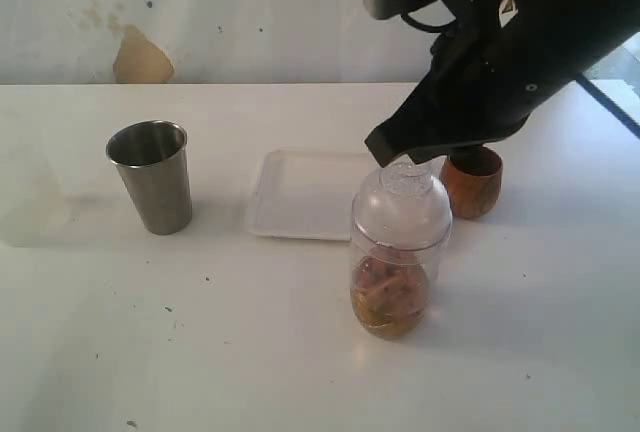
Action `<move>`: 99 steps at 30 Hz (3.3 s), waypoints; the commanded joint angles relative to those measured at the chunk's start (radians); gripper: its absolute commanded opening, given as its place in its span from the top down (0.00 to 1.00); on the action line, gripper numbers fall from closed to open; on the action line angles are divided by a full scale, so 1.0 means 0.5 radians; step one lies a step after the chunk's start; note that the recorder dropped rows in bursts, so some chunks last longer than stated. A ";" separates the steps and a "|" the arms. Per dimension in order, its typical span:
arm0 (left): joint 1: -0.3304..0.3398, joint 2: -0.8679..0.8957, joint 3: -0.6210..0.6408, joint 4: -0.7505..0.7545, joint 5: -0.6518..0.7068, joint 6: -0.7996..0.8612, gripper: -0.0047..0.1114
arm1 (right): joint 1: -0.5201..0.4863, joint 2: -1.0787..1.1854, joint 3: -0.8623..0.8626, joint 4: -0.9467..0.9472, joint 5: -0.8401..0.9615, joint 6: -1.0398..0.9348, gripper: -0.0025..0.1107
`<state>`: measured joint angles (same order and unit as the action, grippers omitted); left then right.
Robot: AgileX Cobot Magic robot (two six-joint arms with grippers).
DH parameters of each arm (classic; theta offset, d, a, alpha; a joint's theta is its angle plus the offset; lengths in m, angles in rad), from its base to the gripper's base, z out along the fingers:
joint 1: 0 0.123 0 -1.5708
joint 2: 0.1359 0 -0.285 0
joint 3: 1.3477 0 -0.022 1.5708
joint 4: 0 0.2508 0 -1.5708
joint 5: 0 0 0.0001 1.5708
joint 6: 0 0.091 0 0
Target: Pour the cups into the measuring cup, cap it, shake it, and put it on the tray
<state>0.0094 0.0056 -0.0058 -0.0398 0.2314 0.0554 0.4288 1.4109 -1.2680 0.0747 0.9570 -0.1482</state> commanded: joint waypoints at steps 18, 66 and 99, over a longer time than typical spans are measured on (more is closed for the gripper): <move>0.009 -0.011 0.012 0.002 0.003 -0.001 0.96 | 0.003 0.126 0.007 0.030 0.053 -0.017 0.98; 0.009 -0.011 0.012 0.002 0.003 -0.001 0.96 | 0.003 -1.085 0.221 -0.015 -0.822 -0.009 0.98; 0.009 -0.011 0.012 0.002 0.003 -0.001 0.96 | 0.076 -2.333 0.722 0.021 -0.749 -0.009 0.98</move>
<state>0.0094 0.0056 -0.0058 -0.0398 0.2314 0.0554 0.4504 0.2493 -0.9097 0.0826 0.5825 -0.1575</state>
